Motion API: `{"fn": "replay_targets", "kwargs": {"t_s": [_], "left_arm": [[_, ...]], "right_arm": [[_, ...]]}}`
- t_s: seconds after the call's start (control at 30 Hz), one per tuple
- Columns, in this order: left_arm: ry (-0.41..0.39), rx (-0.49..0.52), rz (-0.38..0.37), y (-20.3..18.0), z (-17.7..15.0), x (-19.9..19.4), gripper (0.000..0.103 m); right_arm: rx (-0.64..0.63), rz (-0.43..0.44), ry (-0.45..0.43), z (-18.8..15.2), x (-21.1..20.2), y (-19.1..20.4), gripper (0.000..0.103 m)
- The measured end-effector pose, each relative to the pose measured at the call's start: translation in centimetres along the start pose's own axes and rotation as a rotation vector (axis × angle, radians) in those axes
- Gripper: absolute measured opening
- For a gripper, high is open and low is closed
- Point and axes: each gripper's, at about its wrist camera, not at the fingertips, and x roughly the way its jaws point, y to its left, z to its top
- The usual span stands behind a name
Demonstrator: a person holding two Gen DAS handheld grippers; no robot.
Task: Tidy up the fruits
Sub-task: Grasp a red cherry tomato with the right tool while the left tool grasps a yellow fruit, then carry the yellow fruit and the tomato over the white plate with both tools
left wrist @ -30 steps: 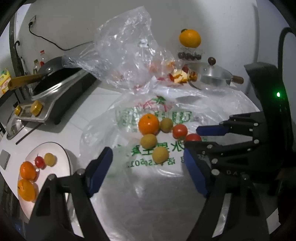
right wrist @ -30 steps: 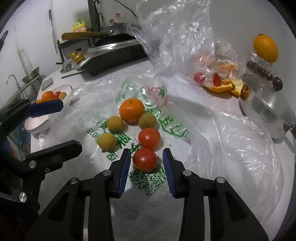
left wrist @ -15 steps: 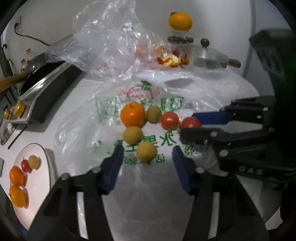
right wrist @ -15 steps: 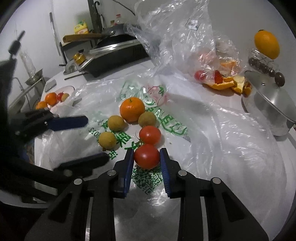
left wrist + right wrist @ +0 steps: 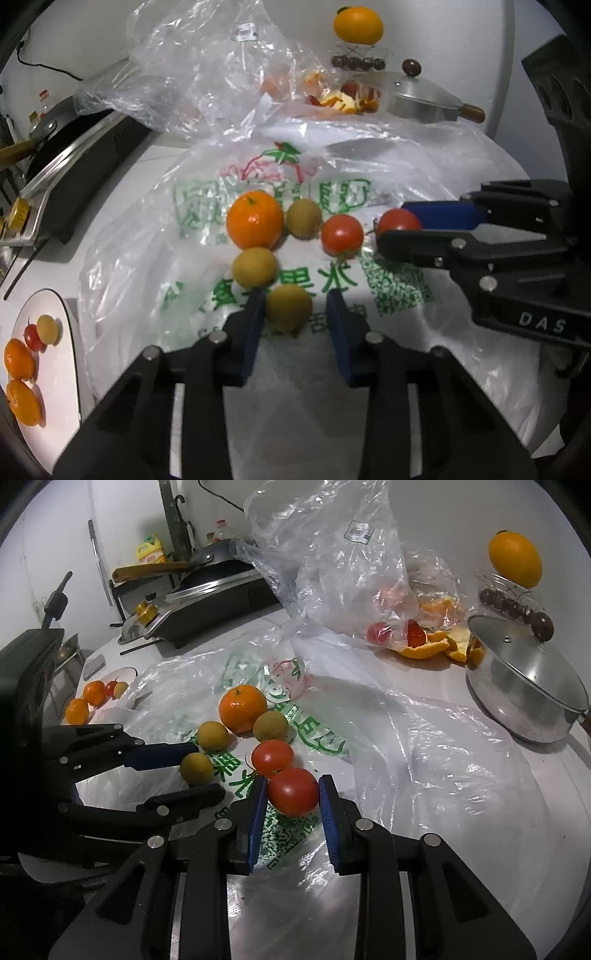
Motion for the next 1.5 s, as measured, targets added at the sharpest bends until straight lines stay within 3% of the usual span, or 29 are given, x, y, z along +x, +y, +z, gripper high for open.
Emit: {"fn": "replay_targets", "kwargs": {"t_s": [0.07, 0.57, 1.5], "left_arm": [[0.0, 0.004, -0.005, -0.1, 0.0, -0.1, 0.026], [-0.082, -0.001, -0.065, -0.5, -0.7, -4.3, 0.026], [-0.231, -0.039, -0.029, 3.1, -4.3, -13.6, 0.026]], "right_arm": [[0.001, -0.005, -0.001, 0.0, 0.0, 0.0, 0.03], [-0.032, -0.061, -0.023, 0.0, -1.9, 1.7, 0.03], [-0.118, -0.096, -0.095, 0.2, -6.9, 9.3, 0.03]]}}
